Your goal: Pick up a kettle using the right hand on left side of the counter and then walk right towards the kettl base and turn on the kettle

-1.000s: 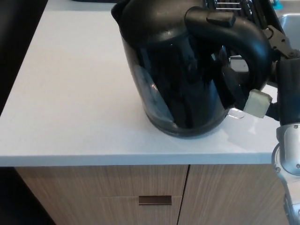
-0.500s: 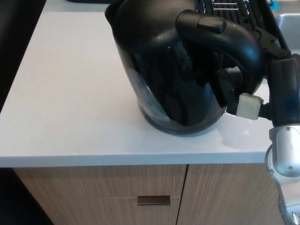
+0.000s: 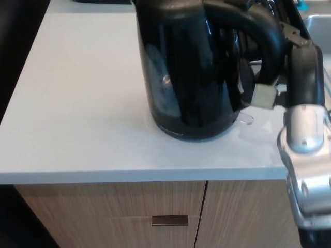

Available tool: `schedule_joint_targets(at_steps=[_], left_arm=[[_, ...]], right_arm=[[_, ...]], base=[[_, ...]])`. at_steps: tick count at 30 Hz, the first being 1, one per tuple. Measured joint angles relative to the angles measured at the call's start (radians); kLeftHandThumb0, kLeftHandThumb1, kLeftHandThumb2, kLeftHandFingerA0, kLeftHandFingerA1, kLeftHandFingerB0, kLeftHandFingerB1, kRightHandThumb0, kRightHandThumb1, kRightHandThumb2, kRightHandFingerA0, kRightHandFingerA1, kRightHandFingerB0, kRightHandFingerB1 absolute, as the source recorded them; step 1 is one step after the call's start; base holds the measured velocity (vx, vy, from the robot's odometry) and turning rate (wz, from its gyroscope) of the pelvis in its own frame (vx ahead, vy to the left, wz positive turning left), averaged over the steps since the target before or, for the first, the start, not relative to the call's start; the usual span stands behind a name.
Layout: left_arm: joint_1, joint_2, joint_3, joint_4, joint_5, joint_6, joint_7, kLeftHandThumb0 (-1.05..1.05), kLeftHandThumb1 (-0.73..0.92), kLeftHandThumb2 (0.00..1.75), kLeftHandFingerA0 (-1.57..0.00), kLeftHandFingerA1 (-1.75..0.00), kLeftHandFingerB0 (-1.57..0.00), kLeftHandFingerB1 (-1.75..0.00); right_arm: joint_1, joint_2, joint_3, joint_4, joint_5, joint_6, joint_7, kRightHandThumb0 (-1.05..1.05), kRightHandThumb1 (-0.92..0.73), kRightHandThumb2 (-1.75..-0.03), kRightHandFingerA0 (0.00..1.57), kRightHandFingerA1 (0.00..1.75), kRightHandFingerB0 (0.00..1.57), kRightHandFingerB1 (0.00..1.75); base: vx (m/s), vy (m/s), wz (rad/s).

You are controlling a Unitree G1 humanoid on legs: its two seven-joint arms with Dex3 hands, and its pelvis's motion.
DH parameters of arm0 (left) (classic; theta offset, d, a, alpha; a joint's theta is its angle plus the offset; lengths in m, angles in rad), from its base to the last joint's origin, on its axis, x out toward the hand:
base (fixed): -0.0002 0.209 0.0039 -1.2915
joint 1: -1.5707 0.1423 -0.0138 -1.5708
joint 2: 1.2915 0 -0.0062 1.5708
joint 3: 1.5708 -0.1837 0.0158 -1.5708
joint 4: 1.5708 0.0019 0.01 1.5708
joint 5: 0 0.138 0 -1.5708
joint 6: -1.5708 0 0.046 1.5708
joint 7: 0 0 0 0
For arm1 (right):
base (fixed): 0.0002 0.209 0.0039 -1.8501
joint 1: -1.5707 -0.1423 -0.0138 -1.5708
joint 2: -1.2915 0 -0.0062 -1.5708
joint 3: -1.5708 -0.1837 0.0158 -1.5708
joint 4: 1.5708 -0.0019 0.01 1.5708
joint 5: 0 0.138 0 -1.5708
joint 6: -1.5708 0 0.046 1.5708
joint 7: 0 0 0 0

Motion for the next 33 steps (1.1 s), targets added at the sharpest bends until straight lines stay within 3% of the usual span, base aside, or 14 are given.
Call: schedule_joint_targets(at_steps=[5, 7, 8, 9, 16, 17, 20, 21, 29, 33], left_arm=[[0.02, -0.002, 0.0, -0.002, -0.001, -0.001, -0.009, 0.26, 0.59, 1.03, -0.86, -1.02, -0.75, -0.88], [0.03, -0.003, 0.002, -0.002, -0.003, -0.001, -0.013, 0.25, 0.54, 1.11, -0.89, -0.97, -0.75, -0.87], [0.032, -0.004, 0.004, 0.001, -0.004, -0.001, -0.016, 0.21, 0.6, 0.97, -0.84, -0.96, -0.74, -0.85], [0.032, -0.003, 0.005, 0.011, -0.005, -0.001, -0.017, 0.21, 0.6, 0.95, -0.84, -0.93, -0.73, -0.82], [0.018, 0.016, -0.015, 0.097, 0.004, -0.012, -0.016, 0.23, 0.58, 0.93, -0.88, -0.93, -0.76, -0.82], [0.018, 0.02, -0.02, 0.097, 0.006, -0.021, -0.016, 0.16, 0.58, 0.94, -0.85, -0.96, -0.79, -0.88], [0.022, 0.021, -0.023, 0.093, 0.007, -0.033, -0.017, 0.17, 0.58, 0.93, -0.85, -0.95, -0.78, -0.87], [0.023, 0.021, -0.022, 0.095, 0.006, -0.037, -0.017, 0.21, 0.55, 0.95, -0.87, -0.92, -0.8, -0.85], [0.038, 0.022, -0.044, 0.094, 0.016, -0.062, -0.016, 0.13, 0.6, 0.85, -0.81, -0.93, -0.71, -0.81], [0.043, 0.021, -0.051, 0.083, 0.02, -0.065, -0.015, 0.19, 0.6, 0.91, -0.82, -0.94, -0.72, -0.82]], right_arm=[[-0.136, 0.032, -0.08, 0.166, 0.048, 0.032, 0.006, -0.28, -0.35, -1.42, 1.05, 1.75, 0.93, 1.64], [-0.152, 0.041, -0.092, 0.189, 0.06, 0.022, 0.003, -0.3, -0.4, -1.43, 1.05, 1.75, 0.91, 1.59], [-0.153, 0.042, -0.09, 0.195, 0.062, 0.014, 0.0, -0.28, -0.42, -1.33, 1.0, 1.75, 0.87, 1.65], [-0.15, 0.046, -0.088, 0.196, 0.064, 0.006, -0.005, -0.24, -0.45, -1.28, 1.02, 1.75, 0.88, 1.62], [-0.102, 0.105, -0.101, 0.163, 0.079, -0.059, -0.057, -0.22, -0.43, -1.29, 1.04, 1.75, 0.89, 1.63], [-0.097, 0.112, -0.104, 0.159, 0.082, -0.069, -0.066, -0.26, -0.4, -1.32, 1.02, 1.75, 0.83, 1.72], [-0.081, 0.122, -0.101, 0.144, 0.083, -0.094, -0.083, -0.26, -0.42, -1.31, 1.01, 1.75, 0.82, 1.73], [-0.07, 0.126, -0.099, 0.137, 0.083, -0.105, -0.09, -0.24, -0.38, -1.4, 1.02, 1.75, 0.83, 1.75], [-0.035, 0.145, -0.129, 0.041, 0.141, -0.166, -0.116, -0.22, -0.34, -1.52, 1.09, 1.75, 0.83, 1.71], [-0.035, 0.145, -0.175, -0.002, 0.209, -0.172, -0.117, -0.19, -0.34, -1.52, 1.07, 1.75, 0.81, 1.67]], base=[[0.0, 0.0, 0.0], [0.0, 0.0, 0.0], [0.0, 0.0, 0.0], [0.0, 0.0, 0.0], [0.0, 0.0, 0.0], [0.0, 0.0, 0.0], [0.0, 0.0, 0.0], [0.0, 0.0, 0.0], [0.0, 0.0, 0.0], [0.0, 0.0, 0.0]])
